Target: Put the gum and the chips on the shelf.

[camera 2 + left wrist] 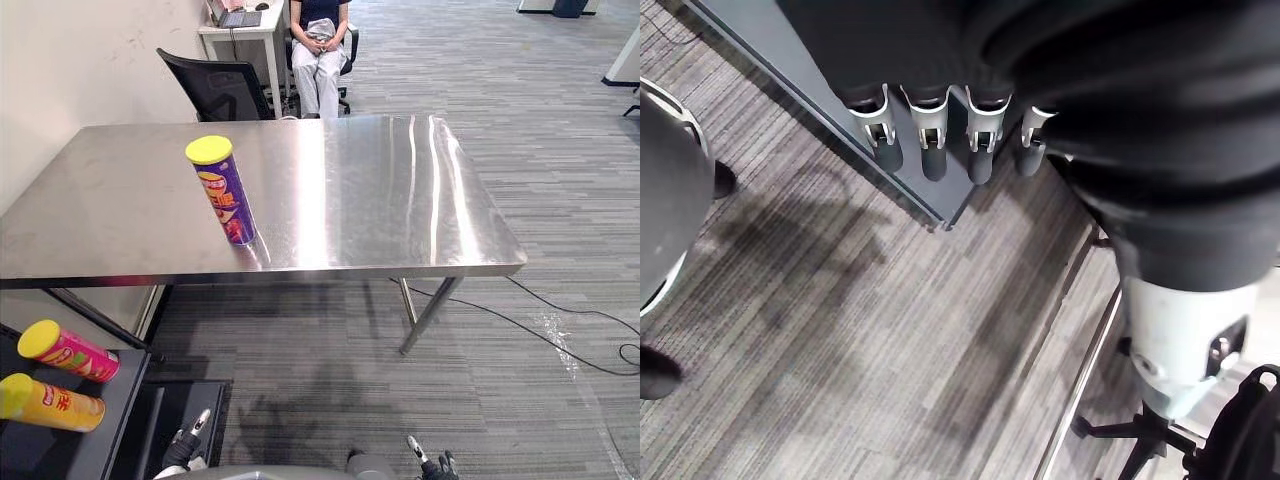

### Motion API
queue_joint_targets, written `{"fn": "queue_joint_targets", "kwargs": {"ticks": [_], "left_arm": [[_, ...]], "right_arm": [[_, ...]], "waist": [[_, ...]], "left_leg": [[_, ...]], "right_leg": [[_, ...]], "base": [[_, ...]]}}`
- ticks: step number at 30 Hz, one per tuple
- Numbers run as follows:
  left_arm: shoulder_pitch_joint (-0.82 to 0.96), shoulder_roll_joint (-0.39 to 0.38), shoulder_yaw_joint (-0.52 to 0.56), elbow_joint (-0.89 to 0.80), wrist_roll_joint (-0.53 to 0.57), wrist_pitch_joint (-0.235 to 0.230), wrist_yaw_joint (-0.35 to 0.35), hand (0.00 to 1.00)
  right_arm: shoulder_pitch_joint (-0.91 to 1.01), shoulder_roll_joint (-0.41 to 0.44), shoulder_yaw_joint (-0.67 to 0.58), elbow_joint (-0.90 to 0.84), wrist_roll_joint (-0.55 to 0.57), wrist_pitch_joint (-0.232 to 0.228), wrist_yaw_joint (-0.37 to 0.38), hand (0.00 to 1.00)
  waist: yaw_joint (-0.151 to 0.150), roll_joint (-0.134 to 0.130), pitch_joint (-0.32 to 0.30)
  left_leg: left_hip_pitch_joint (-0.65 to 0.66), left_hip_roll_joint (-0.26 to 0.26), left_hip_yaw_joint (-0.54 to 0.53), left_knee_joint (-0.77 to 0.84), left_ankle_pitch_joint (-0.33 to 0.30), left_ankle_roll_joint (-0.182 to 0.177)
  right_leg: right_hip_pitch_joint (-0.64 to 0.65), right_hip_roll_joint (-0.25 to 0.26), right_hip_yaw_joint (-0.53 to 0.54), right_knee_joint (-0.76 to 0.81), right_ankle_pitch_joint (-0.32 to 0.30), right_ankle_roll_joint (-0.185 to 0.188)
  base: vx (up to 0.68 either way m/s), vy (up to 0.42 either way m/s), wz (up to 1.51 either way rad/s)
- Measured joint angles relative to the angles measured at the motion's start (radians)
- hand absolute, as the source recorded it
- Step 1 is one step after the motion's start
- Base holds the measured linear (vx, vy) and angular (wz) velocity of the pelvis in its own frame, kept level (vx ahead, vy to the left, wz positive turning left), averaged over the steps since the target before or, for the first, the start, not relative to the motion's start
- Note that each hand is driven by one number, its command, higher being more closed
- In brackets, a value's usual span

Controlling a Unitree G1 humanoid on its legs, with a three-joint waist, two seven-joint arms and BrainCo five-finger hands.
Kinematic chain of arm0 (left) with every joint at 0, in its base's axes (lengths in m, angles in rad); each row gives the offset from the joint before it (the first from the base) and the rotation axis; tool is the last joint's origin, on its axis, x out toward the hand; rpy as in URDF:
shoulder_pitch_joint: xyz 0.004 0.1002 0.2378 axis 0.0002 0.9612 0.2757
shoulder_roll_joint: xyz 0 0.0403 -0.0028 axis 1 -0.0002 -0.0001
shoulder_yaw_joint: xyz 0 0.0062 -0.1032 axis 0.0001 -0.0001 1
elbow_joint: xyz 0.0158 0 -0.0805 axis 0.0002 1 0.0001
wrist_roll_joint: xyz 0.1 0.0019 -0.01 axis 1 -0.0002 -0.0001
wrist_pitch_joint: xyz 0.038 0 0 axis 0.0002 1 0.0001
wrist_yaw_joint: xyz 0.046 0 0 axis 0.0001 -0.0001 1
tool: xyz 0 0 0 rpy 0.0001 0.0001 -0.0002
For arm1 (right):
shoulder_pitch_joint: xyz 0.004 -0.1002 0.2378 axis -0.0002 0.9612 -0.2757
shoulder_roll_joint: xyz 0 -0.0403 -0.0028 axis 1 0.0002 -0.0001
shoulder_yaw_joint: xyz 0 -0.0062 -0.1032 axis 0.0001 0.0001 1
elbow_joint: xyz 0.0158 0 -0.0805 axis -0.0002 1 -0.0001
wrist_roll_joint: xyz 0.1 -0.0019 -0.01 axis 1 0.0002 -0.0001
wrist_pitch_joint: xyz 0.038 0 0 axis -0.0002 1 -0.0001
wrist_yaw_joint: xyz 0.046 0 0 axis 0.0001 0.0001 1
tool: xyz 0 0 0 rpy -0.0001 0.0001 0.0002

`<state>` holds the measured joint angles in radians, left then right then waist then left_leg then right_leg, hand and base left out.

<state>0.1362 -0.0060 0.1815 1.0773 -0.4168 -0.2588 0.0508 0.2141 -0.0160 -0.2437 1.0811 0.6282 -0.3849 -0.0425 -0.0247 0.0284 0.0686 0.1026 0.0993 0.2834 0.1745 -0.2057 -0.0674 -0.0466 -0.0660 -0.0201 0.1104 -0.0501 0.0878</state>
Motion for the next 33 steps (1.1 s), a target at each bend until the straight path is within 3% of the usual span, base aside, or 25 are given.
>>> {"fn": "queue_joint_targets", "kwargs": {"ticks": [5, 12, 13, 17, 20, 25, 29, 33], "left_arm": [[0.000, 0.021, 0.004, 0.021, 0.000, 0.000, -0.005, 0.00], [0.013, 0.029, 0.007, 0.015, 0.007, 0.001, -0.012, 0.00], [0.018, 0.029, 0.016, 0.013, 0.007, 0.001, -0.013, 0.00], [0.048, 0.028, 0.037, -0.014, 0.007, 0.008, -0.017, 0.00], [0.058, 0.028, 0.043, -0.026, 0.009, 0.010, -0.018, 0.00], [0.078, 0.033, 0.062, -0.064, 0.043, 0.022, -0.015, 0.00], [0.080, 0.034, 0.031, -0.129, 0.047, 0.044, -0.015, 0.00], [0.077, 0.036, -0.019, -0.137, 0.049, 0.066, -0.016, 0.00]], "right_arm": [[-0.014, 0.012, -0.062, 0.022, -0.002, 0.003, -0.054, 0.00], [-0.023, 0.027, -0.107, 0.020, 0.021, -0.003, -0.080, 0.00], [-0.020, 0.029, -0.113, -0.003, 0.045, -0.011, -0.079, 0.00], [-0.016, 0.020, -0.179, -0.161, 0.091, -0.044, -0.092, 0.00], [-0.033, -0.027, -0.297, -0.303, 0.098, -0.056, -0.151, 0.00], [-0.104, -0.183, -0.528, -0.527, 0.119, -0.083, -0.284, 0.00], [-0.165, -0.263, -0.507, -0.808, 0.049, -0.092, -0.441, 0.00], [-0.222, -0.265, -0.432, -0.975, -0.092, -0.105, -0.521, 0.00]], "waist": [[0.004, -0.028, -0.011], [0.016, -0.043, -0.016], [0.028, -0.051, -0.021], [0.029, -0.051, -0.024], [0.031, -0.050, -0.029], [0.032, -0.042, -0.042], [0.032, -0.042, -0.046], [0.038, -0.059, -0.052]], "left_leg": [[-0.016, -0.022, -0.001, 0.000, 0.002, 0.003], [-0.022, -0.020, -0.021, -0.049, -0.013, 0.026], [-0.030, -0.017, -0.018, -0.046, -0.015, 0.025], [-0.033, -0.016, -0.020, -0.048, -0.021, 0.015], [-0.033, -0.014, -0.025, -0.049, -0.027, 0.009], [-0.033, -0.007, -0.050, -0.050, -0.026, 0.012], [-0.027, -0.009, -0.057, -0.041, -0.026, 0.012], [-0.031, -0.018, -0.080, -0.030, -0.026, 0.012]], "right_leg": [[0.022, -0.025, -0.010, -0.095, 0.063, 0.010], [0.021, -0.036, -0.079, -0.130, 0.066, 0.008], [0.019, -0.038, -0.094, -0.133, 0.066, 0.007], [0.025, -0.042, -0.122, -0.148, 0.070, 0.002], [0.029, -0.046, -0.146, -0.145, 0.073, 0.006], [0.035, -0.042, -0.186, -0.142, 0.087, 0.014], [0.051, -0.047, -0.205, -0.142, 0.087, 0.014], [0.057, -0.057, -0.221, -0.142, 0.086, 0.014]], "base": [[-0.05, 0.078, -0.07], [-0.11, 0.015, 0.13], [-0.11, -0.018, -0.07], [-0.03, -0.006, -0.01], [0.06, 0.002, 0.07], [0.13, 0.004, 0.11], [0.10, 0.020, 0.06], [0.02, 0.021, 0.09]]}}
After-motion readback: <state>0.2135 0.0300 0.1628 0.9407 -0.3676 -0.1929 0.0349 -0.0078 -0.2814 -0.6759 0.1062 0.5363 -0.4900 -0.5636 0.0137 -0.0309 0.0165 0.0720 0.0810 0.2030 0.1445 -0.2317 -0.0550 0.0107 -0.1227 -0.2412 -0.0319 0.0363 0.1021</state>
